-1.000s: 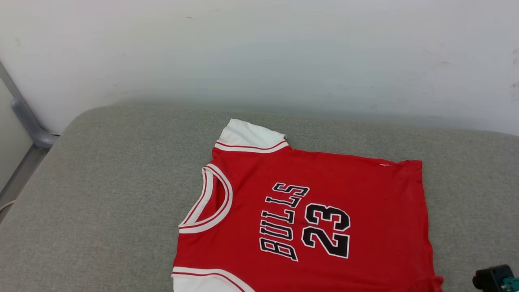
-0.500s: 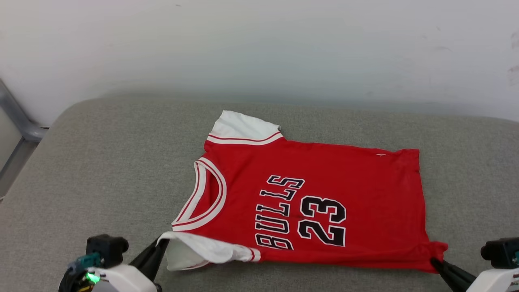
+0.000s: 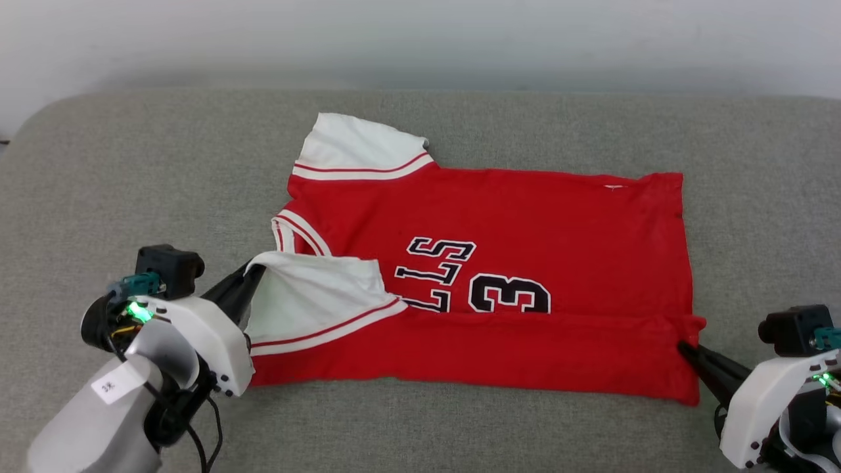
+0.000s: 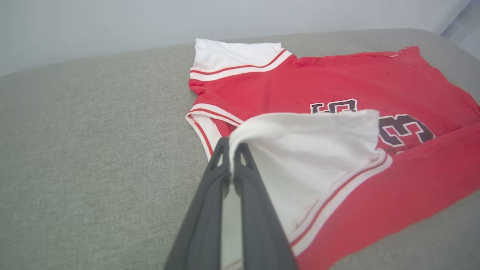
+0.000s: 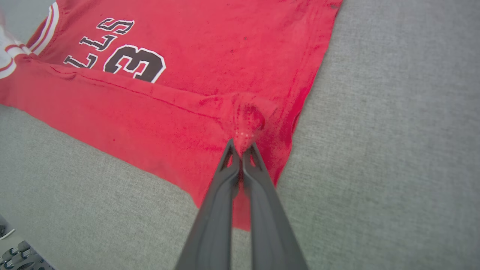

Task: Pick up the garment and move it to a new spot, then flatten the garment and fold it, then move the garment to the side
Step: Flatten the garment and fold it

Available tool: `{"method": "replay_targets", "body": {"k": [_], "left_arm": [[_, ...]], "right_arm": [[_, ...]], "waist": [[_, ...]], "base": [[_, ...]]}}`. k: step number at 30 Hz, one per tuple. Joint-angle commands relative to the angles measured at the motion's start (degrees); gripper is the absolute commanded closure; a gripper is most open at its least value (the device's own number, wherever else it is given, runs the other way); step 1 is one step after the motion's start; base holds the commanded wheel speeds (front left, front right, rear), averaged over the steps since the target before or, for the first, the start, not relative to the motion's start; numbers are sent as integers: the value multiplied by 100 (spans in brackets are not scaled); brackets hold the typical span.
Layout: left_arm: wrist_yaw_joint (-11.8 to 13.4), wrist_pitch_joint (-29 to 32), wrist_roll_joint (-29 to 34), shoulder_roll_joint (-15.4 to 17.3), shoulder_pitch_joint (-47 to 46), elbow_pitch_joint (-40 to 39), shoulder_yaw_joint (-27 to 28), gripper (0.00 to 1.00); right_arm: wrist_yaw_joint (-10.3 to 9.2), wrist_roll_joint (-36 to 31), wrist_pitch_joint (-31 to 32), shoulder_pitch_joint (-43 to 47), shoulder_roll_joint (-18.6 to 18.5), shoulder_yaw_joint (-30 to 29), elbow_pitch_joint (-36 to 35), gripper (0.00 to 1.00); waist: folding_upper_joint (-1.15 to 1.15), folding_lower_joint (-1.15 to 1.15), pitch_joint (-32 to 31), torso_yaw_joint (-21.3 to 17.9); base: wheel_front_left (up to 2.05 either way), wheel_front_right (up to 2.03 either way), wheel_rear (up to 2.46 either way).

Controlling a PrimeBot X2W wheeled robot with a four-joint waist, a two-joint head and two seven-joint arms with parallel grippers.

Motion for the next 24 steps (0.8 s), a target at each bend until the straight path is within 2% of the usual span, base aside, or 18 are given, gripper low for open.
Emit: {"method": "replay_targets", "body": {"k": [1, 8, 15, 16, 17, 18, 19, 24], "left_arm": [[-65, 19, 29, -55, -171, 166, -43, 100], [-341, 4, 69, -381, -639, 1418, -329, 100], [-452, -352, 59, -651, -877, 2270, -565, 100], [-461, -410, 50, -674, -900, 2353, -592, 91], [-465, -462, 63, -676, -931, 2433, -625, 58], [-465, -523, 77, -671, -973, 2498, -644, 0], [-464, -581, 79, -670, -1016, 2541, -660, 0], [-478, -705, 92, -587, -1185, 2584, -767, 0]], "right_arm": [[-5, -40, 22, -148, 39, 13, 55, 100], [-5, -78, 53, -441, 130, 227, 419, 100], [-5, -22, -10, -463, 184, 377, 613, 100], [-5, 7, -20, -442, 193, 371, 615, 88], [-5, 17, -56, -425, 193, 366, 597, 64], [-5, 31, -71, -410, 191, 347, 573, 8], [-5, 34, -119, -391, 185, 322, 543, 0], [-5, -4, -372, -289, 233, 97, 346, 0]], "waist": [[0, -1, 217, -61], [0, -1, 491, -116], [0, -1, 490, -102], [0, -1, 460, -89], [0, -1, 423, -78], [0, -1, 382, -65], [0, -1, 333, -49], [0, -1, 27, 47]], "base": [[0, 0, 0], [0, 0, 0], [0, 0, 0], [0, 0, 0], [0, 0, 0], [0, 0, 0], [0, 0, 0], [0, 0, 0]]}}
